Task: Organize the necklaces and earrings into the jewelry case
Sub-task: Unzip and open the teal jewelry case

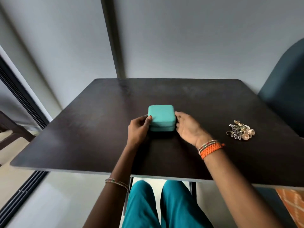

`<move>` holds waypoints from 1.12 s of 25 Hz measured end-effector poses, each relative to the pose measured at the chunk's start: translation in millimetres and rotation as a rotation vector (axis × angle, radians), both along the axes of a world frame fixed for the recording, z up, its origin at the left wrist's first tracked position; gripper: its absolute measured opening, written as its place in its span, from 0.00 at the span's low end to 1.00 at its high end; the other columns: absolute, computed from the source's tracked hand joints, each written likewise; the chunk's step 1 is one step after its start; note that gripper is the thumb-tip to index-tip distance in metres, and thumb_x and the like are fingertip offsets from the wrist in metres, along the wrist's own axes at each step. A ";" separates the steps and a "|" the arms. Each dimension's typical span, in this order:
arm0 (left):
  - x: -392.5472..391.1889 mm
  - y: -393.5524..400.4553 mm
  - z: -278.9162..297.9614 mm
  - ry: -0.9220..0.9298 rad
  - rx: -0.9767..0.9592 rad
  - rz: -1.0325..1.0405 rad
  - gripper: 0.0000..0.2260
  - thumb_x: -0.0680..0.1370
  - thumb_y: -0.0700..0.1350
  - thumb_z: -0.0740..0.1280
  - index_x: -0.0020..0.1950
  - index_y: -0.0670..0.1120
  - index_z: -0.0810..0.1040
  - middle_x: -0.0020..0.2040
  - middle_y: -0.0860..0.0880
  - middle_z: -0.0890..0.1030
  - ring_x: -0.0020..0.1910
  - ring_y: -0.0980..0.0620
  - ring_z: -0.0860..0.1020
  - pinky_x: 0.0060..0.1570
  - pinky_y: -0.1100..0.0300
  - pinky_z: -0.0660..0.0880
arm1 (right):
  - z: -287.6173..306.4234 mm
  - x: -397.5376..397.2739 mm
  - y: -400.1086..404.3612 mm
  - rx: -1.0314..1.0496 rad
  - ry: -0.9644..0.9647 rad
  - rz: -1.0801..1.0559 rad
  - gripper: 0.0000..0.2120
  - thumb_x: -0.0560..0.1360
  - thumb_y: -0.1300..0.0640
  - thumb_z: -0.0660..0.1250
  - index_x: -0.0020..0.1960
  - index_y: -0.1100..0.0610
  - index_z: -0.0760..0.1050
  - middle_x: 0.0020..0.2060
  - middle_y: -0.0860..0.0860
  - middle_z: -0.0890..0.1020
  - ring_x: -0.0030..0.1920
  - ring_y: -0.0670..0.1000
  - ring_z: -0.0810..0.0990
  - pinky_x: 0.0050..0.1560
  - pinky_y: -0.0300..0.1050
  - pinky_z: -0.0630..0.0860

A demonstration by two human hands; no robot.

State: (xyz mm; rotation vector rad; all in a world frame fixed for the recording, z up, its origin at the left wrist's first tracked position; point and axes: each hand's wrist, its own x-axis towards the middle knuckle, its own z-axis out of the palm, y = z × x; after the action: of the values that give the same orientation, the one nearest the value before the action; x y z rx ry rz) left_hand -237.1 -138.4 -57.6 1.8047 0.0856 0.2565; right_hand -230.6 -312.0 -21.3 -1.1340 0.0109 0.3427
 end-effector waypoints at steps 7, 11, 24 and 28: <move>-11.7 -6.7 2.5 -0.088 0.042 0.099 0.15 0.81 0.50 0.61 0.63 0.45 0.78 0.51 0.59 0.79 0.51 0.64 0.75 0.47 0.72 0.68 | -3.4 22.0 -24.3 -0.138 -0.033 -0.214 0.16 0.80 0.62 0.56 0.67 0.60 0.70 0.64 0.54 0.74 0.65 0.51 0.72 0.63 0.42 0.67; -5.5 -1.7 -7.3 -0.071 0.052 -0.079 0.25 0.77 0.54 0.66 0.74 0.53 0.65 0.73 0.54 0.67 0.68 0.54 0.69 0.67 0.59 0.68 | 16.2 67.3 -31.8 -0.578 -0.285 -0.087 0.21 0.78 0.70 0.55 0.68 0.59 0.70 0.67 0.57 0.74 0.66 0.51 0.71 0.56 0.42 0.71; -5.0 -5.7 -10.7 -0.096 0.267 -0.071 0.23 0.78 0.47 0.67 0.72 0.48 0.67 0.71 0.41 0.69 0.72 0.40 0.65 0.67 0.47 0.68 | 10.1 130.6 -36.6 -1.165 -0.487 0.417 0.12 0.75 0.70 0.64 0.57 0.64 0.79 0.53 0.57 0.82 0.47 0.45 0.79 0.49 0.33 0.76; -7.4 -10.6 -9.5 -0.072 0.461 -0.035 0.18 0.79 0.51 0.63 0.68 0.54 0.67 0.61 0.40 0.77 0.63 0.37 0.72 0.48 0.49 0.73 | 1.9 116.0 -38.5 -1.108 -0.509 0.280 0.09 0.76 0.65 0.66 0.54 0.65 0.80 0.45 0.54 0.83 0.38 0.37 0.78 0.44 0.28 0.73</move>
State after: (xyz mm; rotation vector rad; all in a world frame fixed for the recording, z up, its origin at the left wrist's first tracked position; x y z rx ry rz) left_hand -244.5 -149.0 -67.1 2.2494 -0.0619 0.3359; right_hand -114.6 -350.6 -19.5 -2.3102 -0.4596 0.2807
